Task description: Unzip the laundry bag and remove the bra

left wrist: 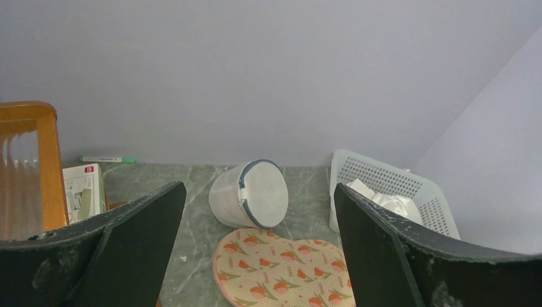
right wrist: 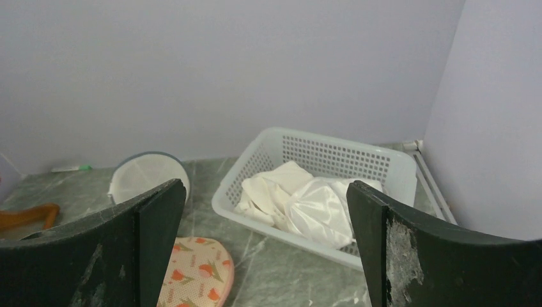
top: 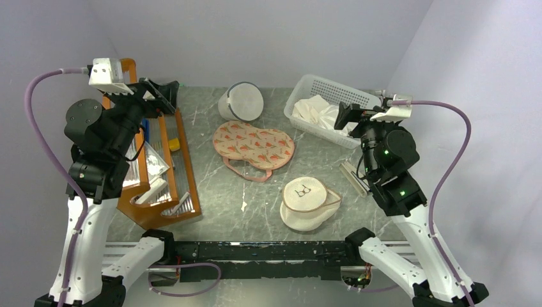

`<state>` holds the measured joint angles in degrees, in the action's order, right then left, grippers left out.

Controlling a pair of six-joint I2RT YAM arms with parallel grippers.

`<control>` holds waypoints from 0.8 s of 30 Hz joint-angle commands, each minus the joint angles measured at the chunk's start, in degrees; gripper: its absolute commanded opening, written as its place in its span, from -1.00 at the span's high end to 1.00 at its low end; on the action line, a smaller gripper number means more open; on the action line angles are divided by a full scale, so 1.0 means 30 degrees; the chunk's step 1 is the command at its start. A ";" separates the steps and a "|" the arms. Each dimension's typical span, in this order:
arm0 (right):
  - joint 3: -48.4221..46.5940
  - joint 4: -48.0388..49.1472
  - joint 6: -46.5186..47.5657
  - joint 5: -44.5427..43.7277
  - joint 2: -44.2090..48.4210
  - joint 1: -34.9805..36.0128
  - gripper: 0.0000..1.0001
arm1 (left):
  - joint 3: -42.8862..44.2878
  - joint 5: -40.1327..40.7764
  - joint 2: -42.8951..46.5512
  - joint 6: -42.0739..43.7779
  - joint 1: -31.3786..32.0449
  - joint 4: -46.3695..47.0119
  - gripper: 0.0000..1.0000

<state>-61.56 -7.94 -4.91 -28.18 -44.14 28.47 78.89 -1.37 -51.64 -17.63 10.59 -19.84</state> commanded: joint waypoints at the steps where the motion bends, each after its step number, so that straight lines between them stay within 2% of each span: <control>1: 0.0687 0.0347 -0.1281 0.1083 0.0151 -0.1310 -0.99 | 0.0958 -0.1863 -0.0041 -0.0597 -0.0867 -0.0412 -0.95; 8: 0.1364 -0.1028 -0.5181 0.0492 0.0058 -0.3188 -0.99 | 0.1471 -0.4709 -0.0846 -0.1879 -0.1953 0.0475 -0.93; 14: 0.1796 -0.1874 -0.7058 0.2541 -0.0199 -0.4174 -0.99 | 0.1450 -0.6670 -0.1890 -0.2658 -0.2101 0.1016 -0.92; 17: 0.2322 -0.2110 -0.7113 0.4361 -0.0326 -0.4451 -0.99 | 0.1481 -0.6421 -0.2736 -0.2429 -0.0785 0.1189 -0.92; 24: 0.4028 -0.2054 -0.7660 0.6297 -0.0756 -0.4783 -0.99 | 0.1826 -0.4315 -0.5910 -0.1406 0.4550 0.1837 -0.91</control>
<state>-50.92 -13.30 -26.09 -14.09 -45.54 14.92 82.17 -16.47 -65.21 -23.59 18.28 -17.10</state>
